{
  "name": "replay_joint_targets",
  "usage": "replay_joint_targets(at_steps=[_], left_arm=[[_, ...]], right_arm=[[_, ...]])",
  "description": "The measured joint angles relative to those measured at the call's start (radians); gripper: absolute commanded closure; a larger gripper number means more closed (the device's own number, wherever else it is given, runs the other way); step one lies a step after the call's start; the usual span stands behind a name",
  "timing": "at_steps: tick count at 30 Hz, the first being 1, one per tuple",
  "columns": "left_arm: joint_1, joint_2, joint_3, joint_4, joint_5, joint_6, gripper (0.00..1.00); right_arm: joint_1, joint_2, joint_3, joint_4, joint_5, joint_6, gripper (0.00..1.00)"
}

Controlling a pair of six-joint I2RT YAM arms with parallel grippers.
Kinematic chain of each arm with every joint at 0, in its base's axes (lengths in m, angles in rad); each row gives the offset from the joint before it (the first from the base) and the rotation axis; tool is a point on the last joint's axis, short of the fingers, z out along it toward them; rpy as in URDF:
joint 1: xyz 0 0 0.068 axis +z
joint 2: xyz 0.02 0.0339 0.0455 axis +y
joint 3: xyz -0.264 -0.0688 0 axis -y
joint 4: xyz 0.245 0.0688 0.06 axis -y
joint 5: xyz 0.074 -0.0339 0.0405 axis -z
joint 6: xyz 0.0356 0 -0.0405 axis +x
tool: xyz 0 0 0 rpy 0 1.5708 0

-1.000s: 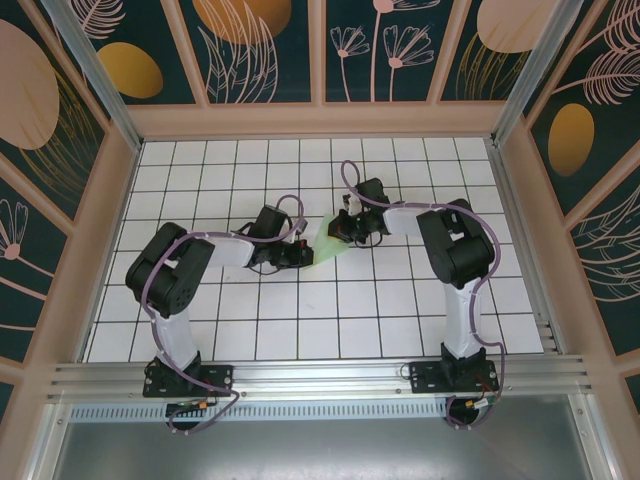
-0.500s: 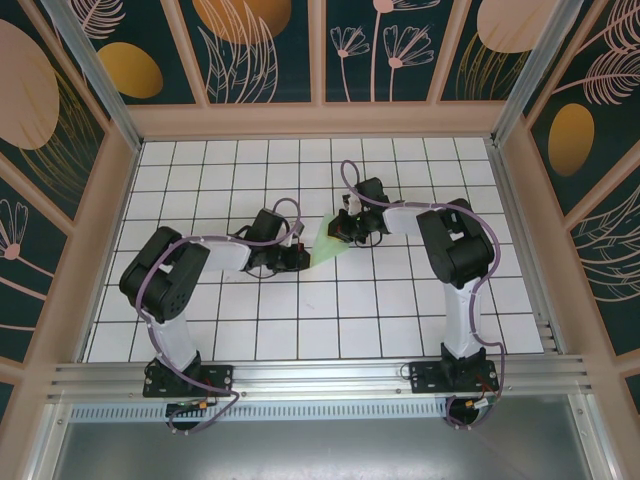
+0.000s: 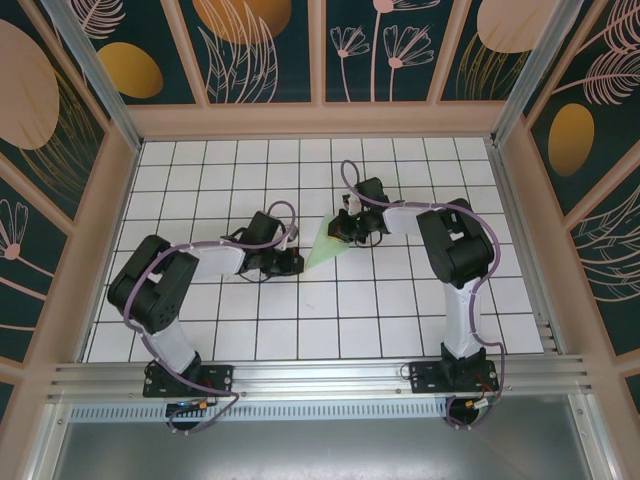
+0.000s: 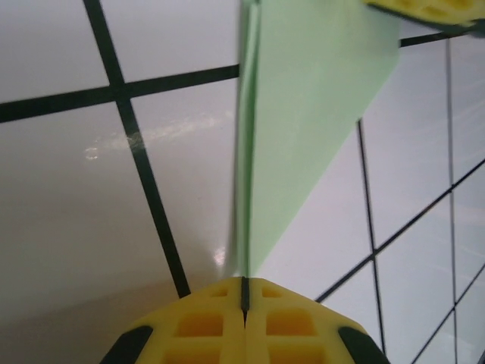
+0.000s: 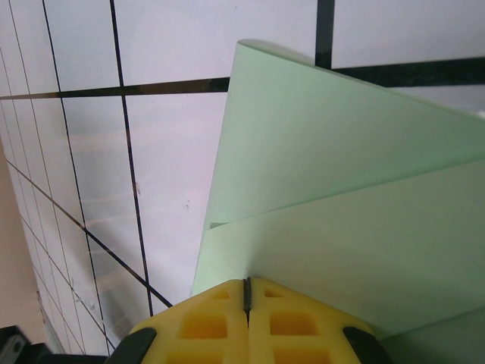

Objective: Fold a paper plane with a square sheet of paper (pick it up from the middle)
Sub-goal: Fourth fold the wing at the center of the table.

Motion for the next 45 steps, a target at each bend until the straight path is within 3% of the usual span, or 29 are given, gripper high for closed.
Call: replay_joint_targets(at_steps=[5,12,20,30,45], left_arm=[[0.0,-0.077,0.002,0.092,-0.004,-0.043,0.95],[-0.002,0.022,0.06,0.159,0.008,-0.09,0.95],[-0.021,0.139,0.085,0.154,0.026,-0.11,1.0],[-0.026,0.15,0.077,0.145,-0.001,-0.111,1.0],[-0.026,0.15,0.066,0.166,-0.004,-0.122,1.0]], right_arm=[[0.0,0.0,0.0,0.0,0.0,0.0,0.97],[0.0,0.002,0.001,0.0,-0.003,0.001,0.97],[0.0,0.002,0.004,-0.001,-0.005,0.001,0.97],[0.009,-0.005,0.006,0.011,0.0,-0.023,0.97],[0.079,-0.098,-0.154,0.14,-0.01,-0.034,0.97]])
